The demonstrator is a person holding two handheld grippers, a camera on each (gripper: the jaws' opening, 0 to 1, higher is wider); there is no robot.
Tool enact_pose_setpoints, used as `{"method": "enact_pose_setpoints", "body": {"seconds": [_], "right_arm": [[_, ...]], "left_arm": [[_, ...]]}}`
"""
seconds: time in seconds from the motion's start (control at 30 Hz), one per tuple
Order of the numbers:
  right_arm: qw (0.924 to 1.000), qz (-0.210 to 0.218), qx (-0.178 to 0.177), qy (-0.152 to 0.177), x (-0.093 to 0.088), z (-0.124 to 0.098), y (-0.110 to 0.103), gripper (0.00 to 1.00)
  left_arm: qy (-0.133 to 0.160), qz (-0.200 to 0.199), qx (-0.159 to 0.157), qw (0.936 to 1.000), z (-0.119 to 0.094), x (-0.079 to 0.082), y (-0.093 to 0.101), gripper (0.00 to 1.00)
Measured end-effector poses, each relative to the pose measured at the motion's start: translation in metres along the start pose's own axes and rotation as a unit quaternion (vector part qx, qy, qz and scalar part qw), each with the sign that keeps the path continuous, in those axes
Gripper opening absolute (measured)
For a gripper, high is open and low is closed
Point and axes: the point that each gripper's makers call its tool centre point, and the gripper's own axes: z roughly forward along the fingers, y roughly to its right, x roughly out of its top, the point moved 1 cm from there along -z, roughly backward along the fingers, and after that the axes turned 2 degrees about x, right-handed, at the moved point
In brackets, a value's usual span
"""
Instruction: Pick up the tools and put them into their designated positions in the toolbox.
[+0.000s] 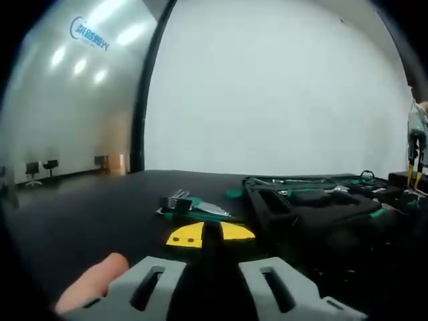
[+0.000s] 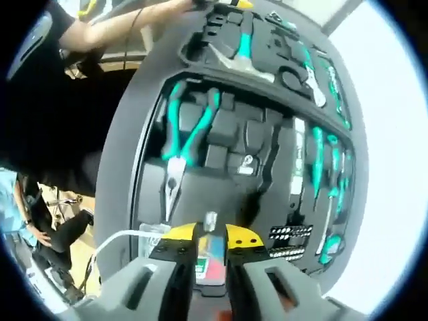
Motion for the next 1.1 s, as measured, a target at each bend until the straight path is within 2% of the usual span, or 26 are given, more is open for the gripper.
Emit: {"method": "enact_pose_setpoints", "body": {"seconds": [0.07,0.17,0.2,0.27,0.4,0.47,0.53,0.57,0.63,0.67,0.7,0.77,0.8,0.83,0.9,0.93,1.07,1.1], "right_arm": [[0.9998,0.019,0.009,0.003,0.009,0.005,-0.004,0.13],[0.9995,0.011,0.013,-0.027,0.000,0.015,-0.006,0.09],[0.9996,0.003,0.008,-0.028,0.000,0.016,-0.005,0.06],[0.9994,0.023,0.009,-0.023,-0.001,0.016,-0.008,0.05],[0.9991,0.032,-0.010,0.027,0.009,0.007,-0.008,0.05],[0.9965,0.045,-0.027,0.065,0.017,0.003,-0.008,0.05],[0.9896,0.068,-0.042,0.119,0.027,-0.001,-0.010,0.05],[0.9787,0.096,-0.061,0.170,0.034,-0.003,-0.005,0.05],[0.9629,0.134,-0.076,0.221,0.032,-0.001,-0.004,0.05],[0.9561,0.149,-0.091,0.236,0.026,0.002,-0.001,0.05],[0.9532,0.156,-0.102,0.238,0.017,0.006,0.001,0.05],[0.9462,0.191,-0.102,0.241,0.003,0.012,-0.003,0.05],[0.9390,0.200,-0.108,0.258,0.002,0.009,-0.002,0.06],[0.9361,0.211,-0.107,0.260,0.000,0.008,-0.003,0.06],[0.9394,0.207,-0.110,0.251,-0.004,0.009,-0.007,0.11],[0.9425,0.188,-0.114,0.252,-0.005,0.007,-0.006,0.09],[0.9465,0.182,-0.113,0.241,-0.002,0.001,-0.004,0.11],[0.9534,0.186,-0.097,0.217,-0.003,0.003,-0.004,0.12]], "left_arm": [[0.001,0.000,0.000,1.0000,0.000,0.000,0.000,0.09],[0.000,0.000,-0.001,1.0000,-0.001,0.000,0.000,0.09],[0.000,0.000,-0.002,1.0000,-0.001,0.000,0.000,0.09],[0.000,0.000,-0.003,1.0000,-0.001,0.000,0.000,0.09],[-0.001,0.001,-0.002,1.0000,-0.001,-0.001,0.000,0.09],[-0.002,0.001,-0.002,1.0000,-0.001,-0.001,0.000,0.09],[-0.003,0.001,-0.002,1.0000,0.001,-0.001,-0.001,0.09],[-0.003,0.001,-0.002,1.0000,0.001,-0.001,-0.001,0.09],[-0.003,0.001,-0.002,1.0000,0.000,-0.001,-0.001,0.09],[-0.004,0.001,-0.001,1.0000,0.001,-0.001,-0.001,0.09],[-0.004,0.000,-0.001,1.0000,0.001,-0.001,-0.001,0.09],[-0.005,0.000,-0.001,1.0000,0.003,-0.001,-0.002,0.09],[-0.005,-0.001,-0.001,1.0000,0.003,-0.001,-0.002,0.09],[-0.005,-0.001,-0.002,1.0000,0.003,-0.001,-0.002,0.09],[-0.005,-0.001,-0.002,1.0000,0.002,-0.001,-0.001,0.09],[-0.005,-0.001,-0.002,1.0000,0.002,-0.001,-0.001,0.09],[-0.005,-0.002,-0.001,1.0000,-0.001,-0.001,0.000,0.09],[-0.005,-0.002,-0.001,1.0000,-0.001,-0.001,0.001,0.09]]}}
